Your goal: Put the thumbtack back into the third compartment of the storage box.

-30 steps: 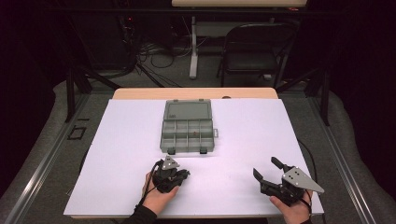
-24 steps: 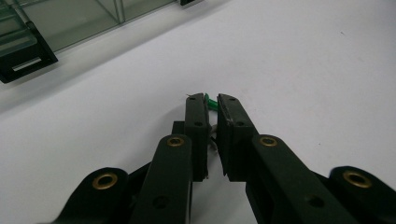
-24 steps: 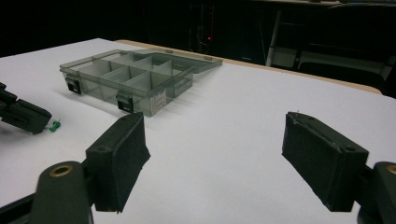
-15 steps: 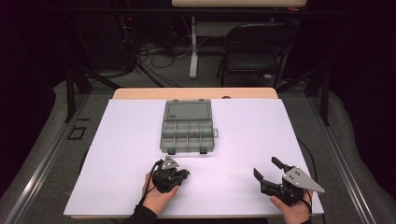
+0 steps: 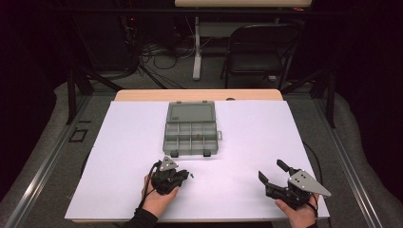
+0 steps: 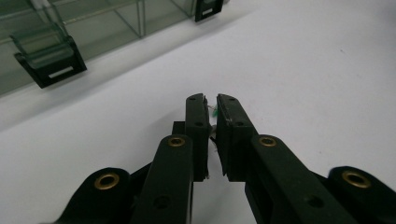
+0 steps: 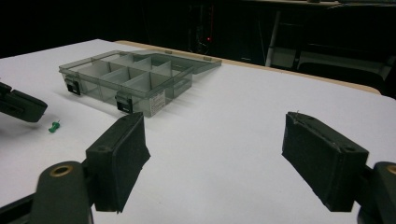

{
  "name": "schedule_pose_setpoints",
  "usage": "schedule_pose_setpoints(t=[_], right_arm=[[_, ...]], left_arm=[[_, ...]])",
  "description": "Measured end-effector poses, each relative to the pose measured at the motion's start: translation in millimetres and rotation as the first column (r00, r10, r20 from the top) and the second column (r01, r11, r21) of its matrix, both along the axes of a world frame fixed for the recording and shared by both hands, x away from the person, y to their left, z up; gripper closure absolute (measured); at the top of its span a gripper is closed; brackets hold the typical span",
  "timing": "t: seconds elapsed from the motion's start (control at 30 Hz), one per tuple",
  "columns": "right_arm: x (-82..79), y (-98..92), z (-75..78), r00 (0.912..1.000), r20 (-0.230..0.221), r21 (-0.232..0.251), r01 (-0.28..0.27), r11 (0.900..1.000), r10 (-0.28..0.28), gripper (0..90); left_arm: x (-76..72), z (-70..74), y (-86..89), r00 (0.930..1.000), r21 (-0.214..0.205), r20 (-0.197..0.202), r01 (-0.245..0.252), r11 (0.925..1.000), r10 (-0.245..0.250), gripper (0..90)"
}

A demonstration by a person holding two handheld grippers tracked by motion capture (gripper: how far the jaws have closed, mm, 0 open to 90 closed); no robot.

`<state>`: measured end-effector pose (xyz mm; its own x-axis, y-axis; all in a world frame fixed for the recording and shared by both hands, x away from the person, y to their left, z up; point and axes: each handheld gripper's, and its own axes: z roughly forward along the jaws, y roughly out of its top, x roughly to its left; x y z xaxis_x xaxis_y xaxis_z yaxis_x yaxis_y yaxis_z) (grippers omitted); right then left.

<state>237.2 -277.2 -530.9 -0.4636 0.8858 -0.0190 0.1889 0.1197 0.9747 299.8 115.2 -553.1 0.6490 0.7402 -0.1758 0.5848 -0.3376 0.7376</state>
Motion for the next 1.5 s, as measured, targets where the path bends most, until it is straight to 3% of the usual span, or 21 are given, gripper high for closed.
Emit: schedule_pose_setpoints(t=[0.57, 0.8, 1.07, 1.3, 1.5], right_arm=[[0.2, 2.2, -0.6, 1.0000, -0.004, 0.001, -0.001, 1.0000, 0.001, 21.0], [0.1, 1.9, -0.5, 1.0000, -0.002, 0.003, 0.000, 1.0000, 0.000, 21.0], [0.0, 1.5, -0.5, 1.0000, -0.003, 0.004, 0.001, 1.0000, -0.001, 21.0], [0.2, 1.5, -0.6, 1.0000, -0.004, 0.004, 0.003, 1.0000, -0.003, 21.0], [0.3, 0.8, -0.7, 1.0000, -0.001, 0.003, 0.003, 1.0000, -0.003, 21.0]], left_arm=[[12.5, 34.4, 9.3, 0.9946, -0.080, 0.085, -0.052, 0.9955, 0.058, 83.6], [21.8, 56.7, 8.1, 0.9891, -0.109, 0.131, -0.054, 0.9925, 0.068, 83.6], [37.5, 82.5, 4.9, 0.9816, -0.105, 0.174, -0.060, 0.9927, 0.077, 83.5], [54.7, 98.1, -0.1, 0.9789, -0.120, 0.181, -0.075, 0.9899, 0.096, 83.6], [69.5, 101.9, -7.0, 0.9825, -0.114, 0.160, -0.076, 0.9906, 0.094, 83.6]])
